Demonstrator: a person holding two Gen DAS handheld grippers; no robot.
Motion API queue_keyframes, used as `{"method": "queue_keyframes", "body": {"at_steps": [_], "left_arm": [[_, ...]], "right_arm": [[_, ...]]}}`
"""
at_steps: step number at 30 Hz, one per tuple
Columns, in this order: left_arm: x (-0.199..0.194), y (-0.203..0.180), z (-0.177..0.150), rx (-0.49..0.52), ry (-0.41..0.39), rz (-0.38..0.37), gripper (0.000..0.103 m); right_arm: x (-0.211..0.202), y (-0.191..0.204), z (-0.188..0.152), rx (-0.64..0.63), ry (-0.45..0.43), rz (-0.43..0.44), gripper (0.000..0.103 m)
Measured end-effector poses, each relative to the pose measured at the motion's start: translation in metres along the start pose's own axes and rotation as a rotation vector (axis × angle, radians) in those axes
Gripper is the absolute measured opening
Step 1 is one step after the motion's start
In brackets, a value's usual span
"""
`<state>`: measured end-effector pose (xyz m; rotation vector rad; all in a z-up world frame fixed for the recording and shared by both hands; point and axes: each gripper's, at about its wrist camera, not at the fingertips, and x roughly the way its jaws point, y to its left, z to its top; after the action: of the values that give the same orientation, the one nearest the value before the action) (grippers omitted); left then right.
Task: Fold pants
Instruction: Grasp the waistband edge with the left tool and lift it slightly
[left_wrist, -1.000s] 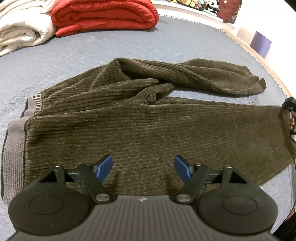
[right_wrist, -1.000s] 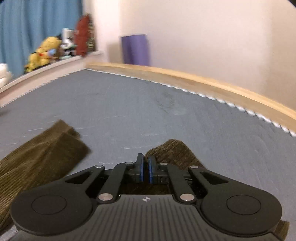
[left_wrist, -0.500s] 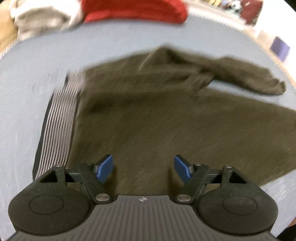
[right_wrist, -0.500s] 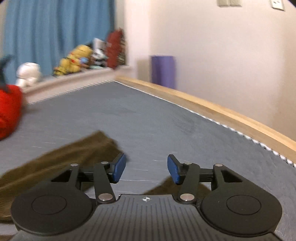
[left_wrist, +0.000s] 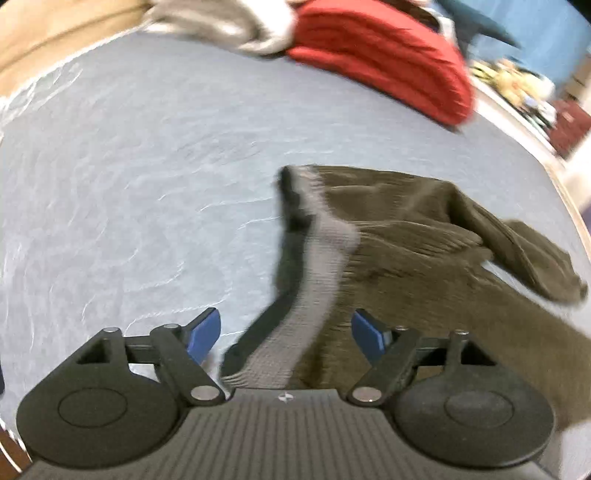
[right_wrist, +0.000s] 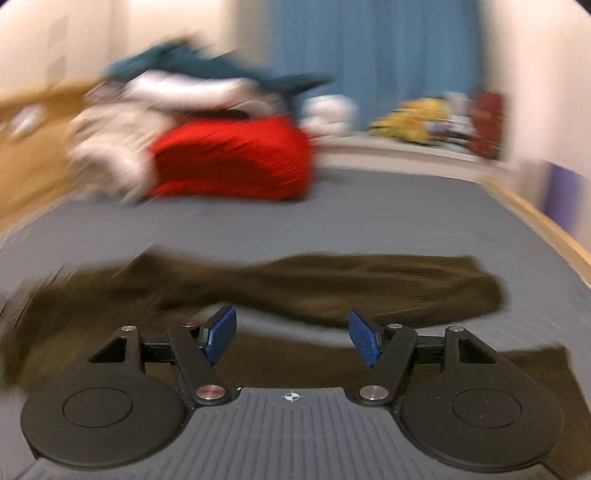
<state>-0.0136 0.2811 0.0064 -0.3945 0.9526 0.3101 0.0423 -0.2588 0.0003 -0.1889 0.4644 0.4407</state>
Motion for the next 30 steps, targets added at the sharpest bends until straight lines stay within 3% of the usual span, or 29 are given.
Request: {"method": "queue_keyframes", "body": {"at_steps": [5,9,16,17,18,20,23,25,30], "left_arm": [[0.029,0.000,-0.004,0.004,0.078,0.059,0.085],[0.046,-0.004,-0.003,0.029,0.097,0.059,0.085],[0.072,-0.018,-0.007,0.099,0.136,0.074,0.086],[0.075,-0.017,-0.007,0.099,0.138,0.076,0.086],[0.078,-0.016,-0.007,0.096,0.141,0.075,0.085],[0.081,-0.014,-0.006,0.089,0.143,0.069,0.079],[0.076,-0.014,-0.005,0.108,0.133,0.057,0.062],[0.067,-0.015,-0.004,0.119,0.119,0.042,0.049],[0.019,-0.005,-0.002,0.051,0.044,-0.030,0.033]], "right_arm": [[0.021,0.054,-0.023,-0.216,0.146,0.198,0.069],[0.024,0.090,-0.049,-0.380,0.223,0.288,0.069],[0.039,0.104,-0.067,-0.471,0.285,0.313,0.068],[0.038,0.103,-0.065,-0.469,0.284,0.321,0.066],[0.041,0.102,-0.064,-0.466,0.287,0.331,0.058],[0.038,0.100,-0.061,-0.466,0.292,0.359,0.044],[0.034,0.100,-0.061,-0.495,0.285,0.390,0.021],[0.034,0.098,-0.062,-0.507,0.275,0.397,0.016],[0.015,0.085,-0.046,-0.484,0.231,0.467,0.011]]}}
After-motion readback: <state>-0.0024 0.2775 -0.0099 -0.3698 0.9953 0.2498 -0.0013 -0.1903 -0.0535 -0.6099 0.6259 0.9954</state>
